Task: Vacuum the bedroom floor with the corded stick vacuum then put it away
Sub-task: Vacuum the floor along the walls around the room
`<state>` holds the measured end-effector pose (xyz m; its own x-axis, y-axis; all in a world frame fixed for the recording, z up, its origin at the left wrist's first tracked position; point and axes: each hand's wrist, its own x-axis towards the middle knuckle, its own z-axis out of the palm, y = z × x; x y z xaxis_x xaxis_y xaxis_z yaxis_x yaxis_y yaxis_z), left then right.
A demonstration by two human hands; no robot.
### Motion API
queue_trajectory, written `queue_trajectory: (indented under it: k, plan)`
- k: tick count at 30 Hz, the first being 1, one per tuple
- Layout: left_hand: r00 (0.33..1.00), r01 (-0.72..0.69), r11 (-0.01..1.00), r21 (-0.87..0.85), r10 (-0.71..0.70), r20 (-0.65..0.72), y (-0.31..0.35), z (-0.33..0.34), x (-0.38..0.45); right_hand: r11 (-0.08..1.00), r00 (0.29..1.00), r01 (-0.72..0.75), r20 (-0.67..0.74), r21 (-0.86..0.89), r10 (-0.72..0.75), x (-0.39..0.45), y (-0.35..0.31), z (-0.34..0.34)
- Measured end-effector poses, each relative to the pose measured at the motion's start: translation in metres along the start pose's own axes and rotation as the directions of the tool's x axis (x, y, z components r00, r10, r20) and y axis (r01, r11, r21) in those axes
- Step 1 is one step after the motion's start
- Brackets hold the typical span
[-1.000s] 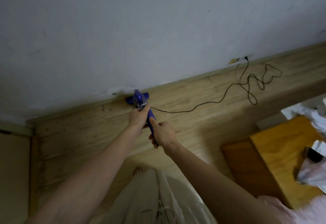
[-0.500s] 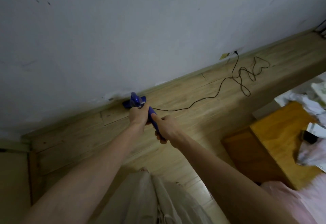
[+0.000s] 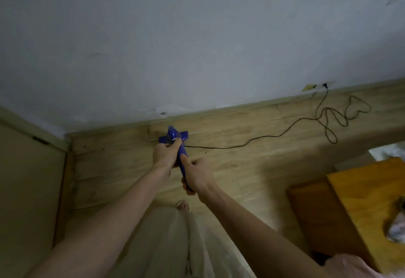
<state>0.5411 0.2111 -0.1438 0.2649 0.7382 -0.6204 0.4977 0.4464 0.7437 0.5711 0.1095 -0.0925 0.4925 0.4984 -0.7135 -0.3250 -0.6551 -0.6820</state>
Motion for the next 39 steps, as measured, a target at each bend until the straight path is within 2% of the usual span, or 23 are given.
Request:
queue_trajectory:
  k: [5, 17, 20, 26, 35, 39]
  plan:
    - [0.999, 0.005, 1.000, -0.008, -0.006, -0.049, -0.008, -0.024, 0.002, 1.000, 1.000, 0.014, 0.025, -0.011, -0.013, -0.004, -0.002, 0.022]
    - [0.998, -0.006, 0.996, 0.084, 0.001, 0.062, 0.030, -0.077, 0.079, 0.997, 0.999, -0.048, -0.019, 0.057, 0.049, 0.039, -0.055, 0.096]
    - [0.996, 0.000, 0.999, 0.054, -0.005, 0.089, 0.035, -0.094, 0.090, 0.998, 0.997, -0.045, -0.053, 0.051, 0.048, 0.038, -0.070, 0.111]
    - [0.989, -0.008, 0.999, 0.040, 0.002, 0.148, 0.032, -0.113, 0.095, 0.993, 0.994, -0.062, -0.084, 0.096, 0.070, 0.031, -0.076, 0.129]
    - [0.989, -0.013, 1.000, 0.020, 0.010, 0.149, 0.044, -0.120, 0.109, 0.999, 0.995, -0.035, -0.092, 0.016, 0.036, 0.050, -0.087, 0.143]
    - [0.988, -0.003, 0.998, 0.065, -0.007, 0.153, 0.041, -0.117, 0.108, 0.999, 0.996, -0.041, -0.076, 0.002, 0.041, 0.048, -0.084, 0.138]
